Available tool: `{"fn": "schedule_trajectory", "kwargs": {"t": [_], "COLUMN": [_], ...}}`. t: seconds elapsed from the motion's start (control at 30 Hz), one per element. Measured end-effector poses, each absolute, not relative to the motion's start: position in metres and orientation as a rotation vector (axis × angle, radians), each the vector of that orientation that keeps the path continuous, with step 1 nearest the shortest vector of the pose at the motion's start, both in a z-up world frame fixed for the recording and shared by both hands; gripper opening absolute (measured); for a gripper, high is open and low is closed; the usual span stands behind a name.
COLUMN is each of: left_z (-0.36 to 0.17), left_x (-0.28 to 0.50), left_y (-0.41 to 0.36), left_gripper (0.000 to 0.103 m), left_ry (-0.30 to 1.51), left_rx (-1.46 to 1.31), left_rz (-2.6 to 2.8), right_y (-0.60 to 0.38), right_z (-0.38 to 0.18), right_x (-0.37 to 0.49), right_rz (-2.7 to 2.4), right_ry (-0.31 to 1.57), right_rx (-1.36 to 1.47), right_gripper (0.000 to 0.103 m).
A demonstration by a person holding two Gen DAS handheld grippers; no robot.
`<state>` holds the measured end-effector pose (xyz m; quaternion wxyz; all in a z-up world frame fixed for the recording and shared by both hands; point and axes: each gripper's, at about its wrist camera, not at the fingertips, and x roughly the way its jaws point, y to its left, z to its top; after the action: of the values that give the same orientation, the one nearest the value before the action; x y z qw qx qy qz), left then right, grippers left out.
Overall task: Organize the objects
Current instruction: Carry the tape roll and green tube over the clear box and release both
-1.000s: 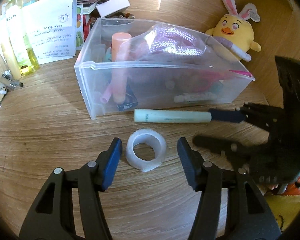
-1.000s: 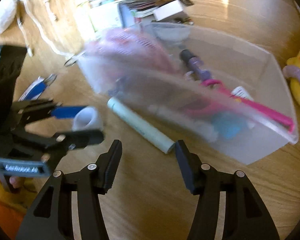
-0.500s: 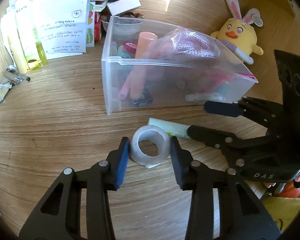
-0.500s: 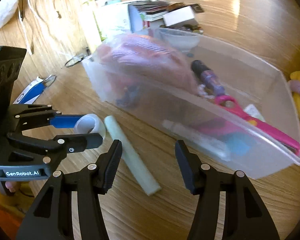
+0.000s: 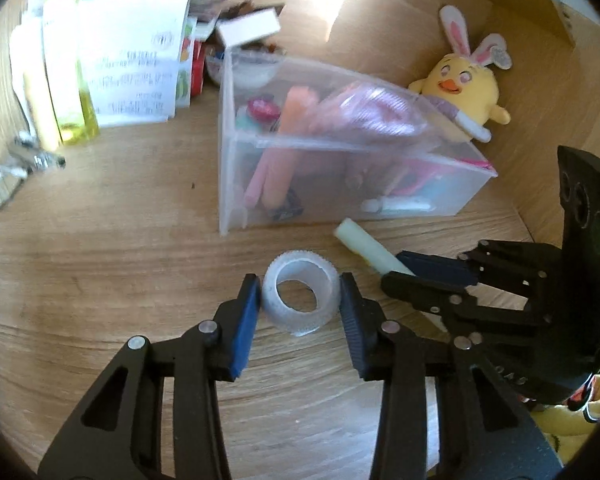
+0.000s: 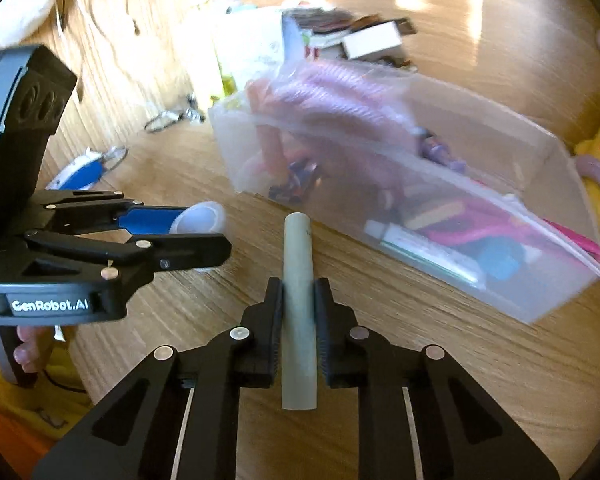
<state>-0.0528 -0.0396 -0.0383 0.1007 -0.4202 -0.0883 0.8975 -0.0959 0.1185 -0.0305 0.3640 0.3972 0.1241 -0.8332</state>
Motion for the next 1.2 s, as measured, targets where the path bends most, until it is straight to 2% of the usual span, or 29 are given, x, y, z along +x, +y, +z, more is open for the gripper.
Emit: {"fn": "schedule_trajectory", "kwargs": {"t": [0.27, 0.63, 0.83, 1.2], "left_z": [0.009, 0.052, 0.044, 0.007], "left_x": [-0.049, -0.089, -0.12, -0.159], "left_y": [-0.031, -0.038, -0.042, -0.051], "left_gripper": [0.039, 0.039, 0.039, 0.039], "left_ry": [-0.238, -0.293, -0.271, -0.372], "left_rx": [-1.04, -0.886, -0.952, -1.117], "left_rz": [2.704, 2.767, 2.801, 2.689], "right_y": [0.156, 0.184, 0.18, 0.154], "right_z": [0.024, 0.081, 0.073, 0.028], "right_x": [-0.084, -0.102, -0.139, -0.185], "right_rz": [-2.256, -2.399, -2.423, -2.336], "right_ry": [0.177, 0.068, 0.045, 0.04], "right_rx": [0.887, 0.706, 0.752, 0.911], "right_gripper": [0.014, 0.014, 0.014, 0.014]}}
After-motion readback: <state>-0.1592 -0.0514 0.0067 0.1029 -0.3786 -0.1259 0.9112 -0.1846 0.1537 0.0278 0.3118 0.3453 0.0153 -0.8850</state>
